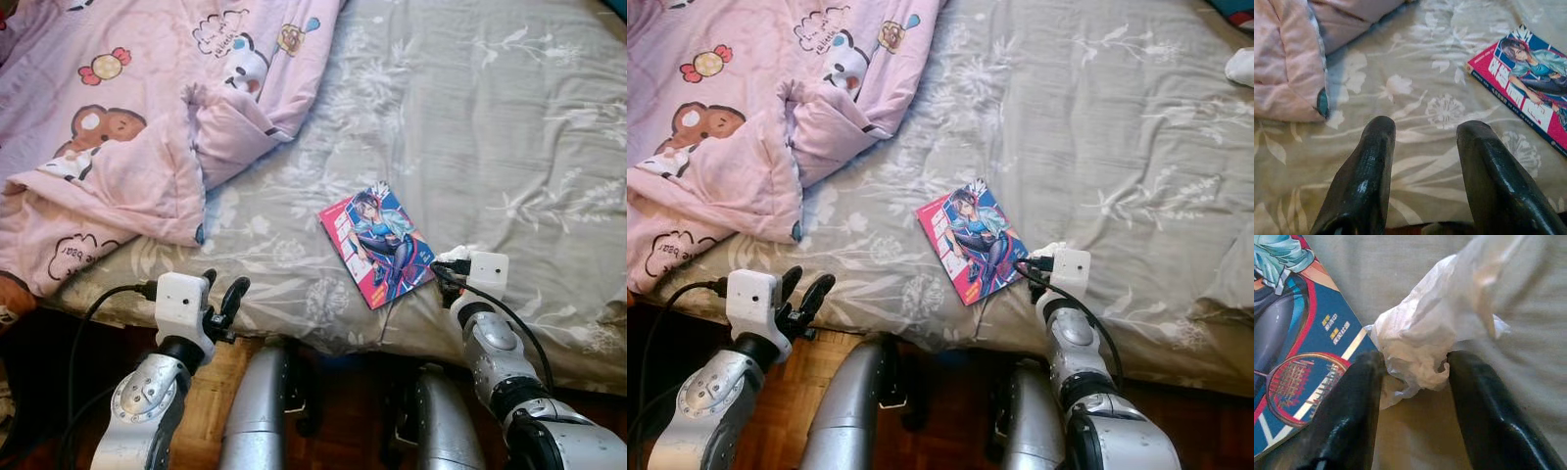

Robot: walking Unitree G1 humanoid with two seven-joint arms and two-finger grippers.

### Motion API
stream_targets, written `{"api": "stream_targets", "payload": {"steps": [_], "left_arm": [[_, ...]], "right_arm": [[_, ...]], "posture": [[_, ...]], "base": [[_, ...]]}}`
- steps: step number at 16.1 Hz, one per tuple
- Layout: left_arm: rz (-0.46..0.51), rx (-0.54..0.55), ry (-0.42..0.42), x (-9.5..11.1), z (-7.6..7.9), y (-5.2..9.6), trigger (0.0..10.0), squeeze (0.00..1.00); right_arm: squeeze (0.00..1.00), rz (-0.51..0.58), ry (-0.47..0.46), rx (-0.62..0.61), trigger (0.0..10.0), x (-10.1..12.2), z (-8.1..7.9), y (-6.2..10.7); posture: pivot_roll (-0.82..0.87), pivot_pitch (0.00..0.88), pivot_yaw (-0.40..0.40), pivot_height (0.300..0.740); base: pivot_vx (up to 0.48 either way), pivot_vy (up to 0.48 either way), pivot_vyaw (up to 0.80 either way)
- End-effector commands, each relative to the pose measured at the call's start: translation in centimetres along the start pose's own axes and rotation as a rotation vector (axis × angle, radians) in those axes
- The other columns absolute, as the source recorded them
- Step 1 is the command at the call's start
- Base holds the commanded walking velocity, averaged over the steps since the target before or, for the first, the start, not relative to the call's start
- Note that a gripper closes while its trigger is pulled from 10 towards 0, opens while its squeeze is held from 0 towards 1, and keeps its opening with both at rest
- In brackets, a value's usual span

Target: Clean up the room

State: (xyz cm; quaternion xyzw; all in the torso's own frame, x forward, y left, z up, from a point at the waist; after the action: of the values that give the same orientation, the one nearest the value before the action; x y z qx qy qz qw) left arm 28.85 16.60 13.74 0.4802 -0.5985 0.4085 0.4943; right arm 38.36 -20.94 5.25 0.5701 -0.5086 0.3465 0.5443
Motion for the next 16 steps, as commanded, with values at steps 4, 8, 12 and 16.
{"api": "stream_targets", "payload": {"steps": [4,8,12,16], "left_arm": [[-0.049,0.016,0.005,-0.9,-0.4,1.1,10.0,0.0],[-0.061,0.022,0.006,-1.1,-0.5,1.4,10.0,0.0],[-0.075,0.031,0.003,-1.6,-0.8,1.5,10.0,0.0],[-0.107,0.055,-0.005,-2.9,-1.5,1.7,10.0,0.0]], "right_arm": [[0.0,-0.065,-0.008,-0.037,0.0,-2.2,1.1,0.7],[0.0,-0.064,-0.011,-0.052,0.0,-2.3,1.6,0.8],[0.0,-0.068,-0.011,-0.077,0.0,-2.6,2.2,1.0],[0.0,-0.046,-0.024,-0.119,0.0,-2.4,3.5,1.3]], "posture": [[0.21,0.587,0.092,0.636],[0.21,0.588,0.097,0.636],[0.22,0.584,0.096,0.636],[0.2,0.56,0.09,0.636]], "base": [[0.0,0.0,0.0],[0.0,0.0,0.0],[0.0,0.0,0.0],[0.0,0.0,0.0]]}}
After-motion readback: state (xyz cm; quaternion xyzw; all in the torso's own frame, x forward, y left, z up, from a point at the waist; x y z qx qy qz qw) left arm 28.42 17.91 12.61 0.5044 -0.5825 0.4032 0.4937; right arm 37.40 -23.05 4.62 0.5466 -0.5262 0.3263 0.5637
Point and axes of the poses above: a point about 5 cm out from each wrist's last joint towards the gripper, its own y axis pointing back from the gripper into the wrist, its own x axis along the axis of the wrist's last joint, z = x × y, the point moved 4 cm from there along -y, pointing out of the wrist towards the gripper, and after that the axes turned 7 degrees about -y, right-handed, at the moved point
